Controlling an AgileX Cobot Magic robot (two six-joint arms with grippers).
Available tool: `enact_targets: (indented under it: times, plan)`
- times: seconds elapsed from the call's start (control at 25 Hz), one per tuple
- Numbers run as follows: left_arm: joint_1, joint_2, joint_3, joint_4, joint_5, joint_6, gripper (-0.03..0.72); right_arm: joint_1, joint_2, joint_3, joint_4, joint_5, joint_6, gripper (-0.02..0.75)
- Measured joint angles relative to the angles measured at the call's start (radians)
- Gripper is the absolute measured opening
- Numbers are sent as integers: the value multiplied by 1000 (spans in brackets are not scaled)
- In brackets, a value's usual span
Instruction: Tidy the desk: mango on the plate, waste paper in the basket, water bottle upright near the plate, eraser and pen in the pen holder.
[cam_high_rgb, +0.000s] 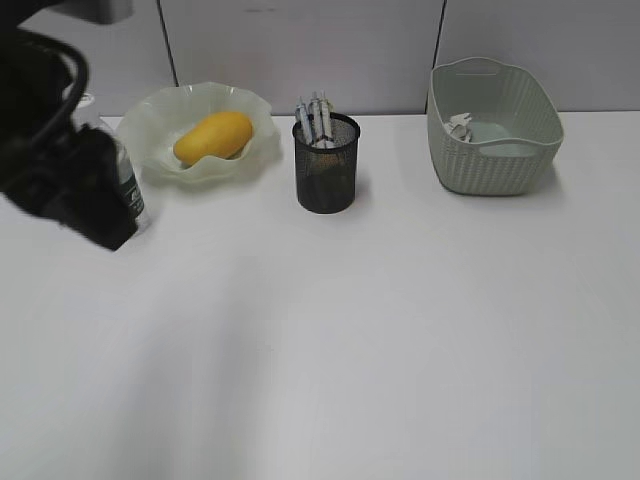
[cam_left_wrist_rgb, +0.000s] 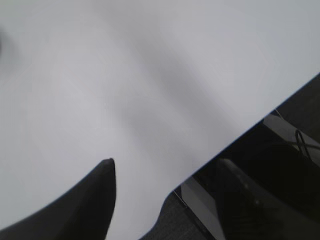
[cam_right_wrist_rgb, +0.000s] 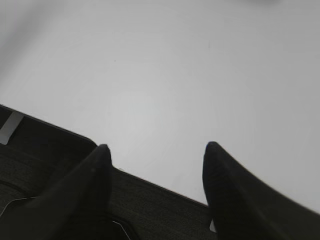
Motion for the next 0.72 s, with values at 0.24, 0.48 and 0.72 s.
enact_targets:
  times: [0.24, 0.48, 0.72]
  plan:
    - [0, -275, 266, 0, 0, -14, 474, 0, 0, 0, 0, 0, 0, 460]
    - [0, -655, 489, 0, -37, -29, 473, 0, 0, 0, 0, 0, 0, 460]
    - [0, -975, 578, 0, -49, -31, 475, 0, 0, 0, 1, 0, 0, 460]
